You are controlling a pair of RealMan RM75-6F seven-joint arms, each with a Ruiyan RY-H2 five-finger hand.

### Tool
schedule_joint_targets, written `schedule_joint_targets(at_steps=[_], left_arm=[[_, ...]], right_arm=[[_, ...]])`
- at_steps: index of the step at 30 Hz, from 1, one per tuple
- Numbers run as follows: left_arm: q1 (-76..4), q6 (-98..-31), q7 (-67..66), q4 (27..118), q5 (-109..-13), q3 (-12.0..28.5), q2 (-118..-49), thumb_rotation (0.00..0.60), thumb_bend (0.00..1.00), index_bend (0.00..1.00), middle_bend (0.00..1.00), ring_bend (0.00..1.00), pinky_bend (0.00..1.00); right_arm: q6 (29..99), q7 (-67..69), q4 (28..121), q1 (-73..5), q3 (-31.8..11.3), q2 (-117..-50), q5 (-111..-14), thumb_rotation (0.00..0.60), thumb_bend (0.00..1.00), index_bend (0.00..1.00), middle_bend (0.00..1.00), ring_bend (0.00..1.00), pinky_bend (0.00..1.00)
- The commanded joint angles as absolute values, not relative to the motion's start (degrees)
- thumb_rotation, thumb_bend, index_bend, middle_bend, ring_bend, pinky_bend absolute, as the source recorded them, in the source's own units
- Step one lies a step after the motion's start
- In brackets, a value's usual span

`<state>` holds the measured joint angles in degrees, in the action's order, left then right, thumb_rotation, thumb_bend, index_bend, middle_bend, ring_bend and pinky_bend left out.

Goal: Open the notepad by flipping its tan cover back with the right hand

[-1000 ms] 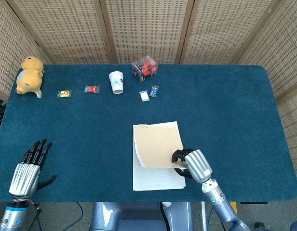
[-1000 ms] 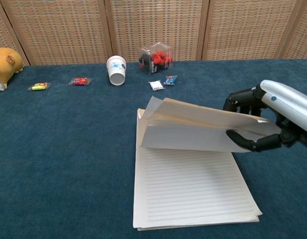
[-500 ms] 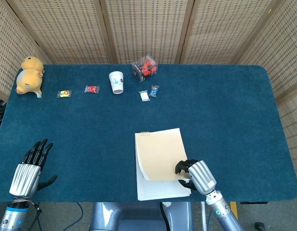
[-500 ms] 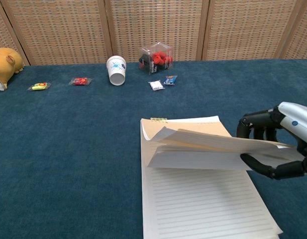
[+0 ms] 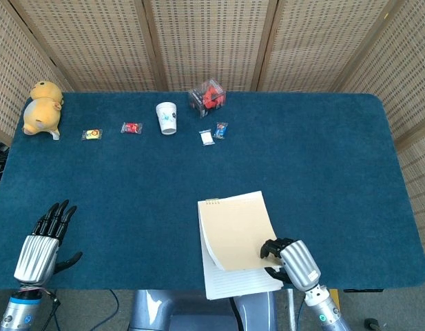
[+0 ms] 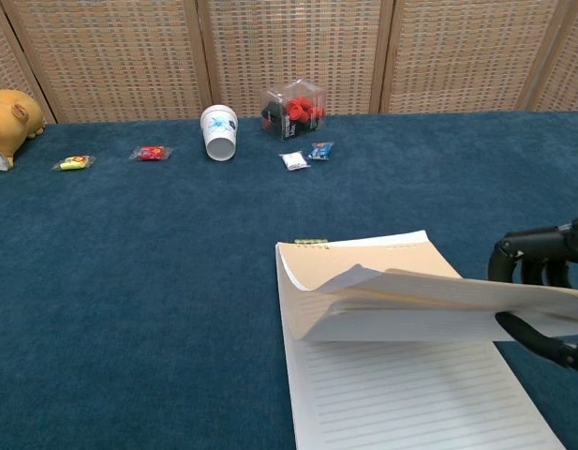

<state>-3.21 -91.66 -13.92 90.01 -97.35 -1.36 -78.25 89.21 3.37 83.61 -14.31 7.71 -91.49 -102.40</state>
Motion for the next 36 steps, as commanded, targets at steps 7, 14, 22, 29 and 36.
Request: schedule_joint_targets(at_steps=[7, 14, 22, 29, 36], left_arm=[[-3.13, -91.92, -13.64, 90.19, -97.62, -1.37, -78.03, 0.6, 0.07, 0.0, 0.0, 0.0, 0.17], [-3.1, -91.98, -13.42, 90.23, -97.59, -1.31, -77.89, 0.6, 0.07, 0.0, 0.0, 0.0, 0.17], [-3.12, -91.9, -13.47, 90.17, -97.66, -1.33, -77.96, 0.6, 0.07, 0.0, 0.0, 0.0, 0.17], [-3.06, -92.11, -13.4, 90.34, -97.69, -1.21, -77.83, 0.6, 0.07, 0.0, 0.0, 0.0, 0.17], [-3.03, -92.18, -13.05, 90.37, -97.42, -1.01, -77.7, 0.6, 0.07, 0.0, 0.0, 0.0, 0.17]], right_arm=[[90.87, 2.74, 83.47, -11.8, 9.88, -91.24, -104.65, 0.6, 0.63, 0.76, 0.71, 0.65, 0.74], [90.71, 2.2, 83.57, -10.73, 10.5, -91.08, -105.11, 0.6, 0.63, 0.76, 0.71, 0.65, 0.74], [90.61, 1.92, 83.9, -10.14, 10.32, -90.96, -105.73, 0.6, 0.63, 0.76, 0.71, 0.65, 0.74], [89.68, 0.44, 85.46, -11.01, 8.86, -90.14, -106.52, 0.6, 0.63, 0.76, 0.71, 0.65, 0.74], [86.95, -2.59, 88.7, -14.65, 3.29, -88.41, -105.48, 0.6, 0.63, 0.76, 0.71, 0.65, 0.74]])
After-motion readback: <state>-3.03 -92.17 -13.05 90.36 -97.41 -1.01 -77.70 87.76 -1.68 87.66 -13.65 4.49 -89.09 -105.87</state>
